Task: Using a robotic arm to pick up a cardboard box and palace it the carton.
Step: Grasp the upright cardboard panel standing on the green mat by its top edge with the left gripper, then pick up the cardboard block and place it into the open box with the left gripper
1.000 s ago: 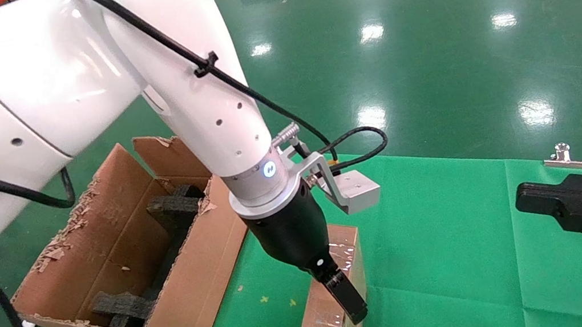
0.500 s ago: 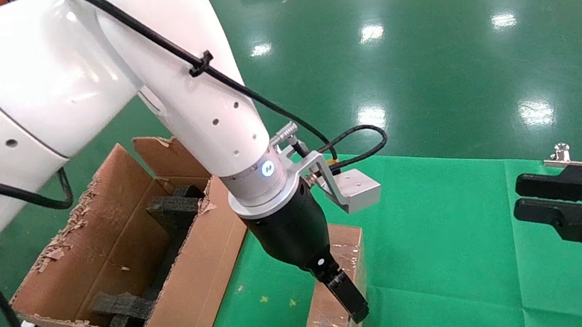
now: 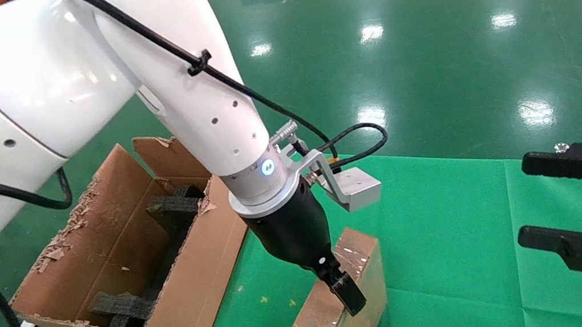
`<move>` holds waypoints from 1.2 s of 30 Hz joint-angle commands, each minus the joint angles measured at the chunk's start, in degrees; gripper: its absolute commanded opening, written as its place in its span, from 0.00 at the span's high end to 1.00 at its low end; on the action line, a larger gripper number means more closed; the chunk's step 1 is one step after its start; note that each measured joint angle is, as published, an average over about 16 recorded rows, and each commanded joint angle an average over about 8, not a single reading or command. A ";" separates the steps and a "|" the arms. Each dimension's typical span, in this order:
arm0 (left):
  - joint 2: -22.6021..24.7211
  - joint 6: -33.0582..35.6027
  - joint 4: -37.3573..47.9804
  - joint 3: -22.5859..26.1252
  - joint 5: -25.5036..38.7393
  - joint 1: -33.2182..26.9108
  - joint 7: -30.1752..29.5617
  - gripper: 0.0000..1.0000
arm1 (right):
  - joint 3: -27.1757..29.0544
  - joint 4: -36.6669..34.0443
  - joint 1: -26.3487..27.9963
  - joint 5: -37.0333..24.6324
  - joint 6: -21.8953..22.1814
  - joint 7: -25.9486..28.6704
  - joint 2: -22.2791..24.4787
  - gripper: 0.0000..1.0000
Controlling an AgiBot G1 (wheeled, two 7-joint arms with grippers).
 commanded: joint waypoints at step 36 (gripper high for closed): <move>-32.05 -7.89 21.82 -3.03 14.49 -16.73 32.15 1.00 | -0.01 0.00 0.00 0.00 0.00 0.00 0.00 0.00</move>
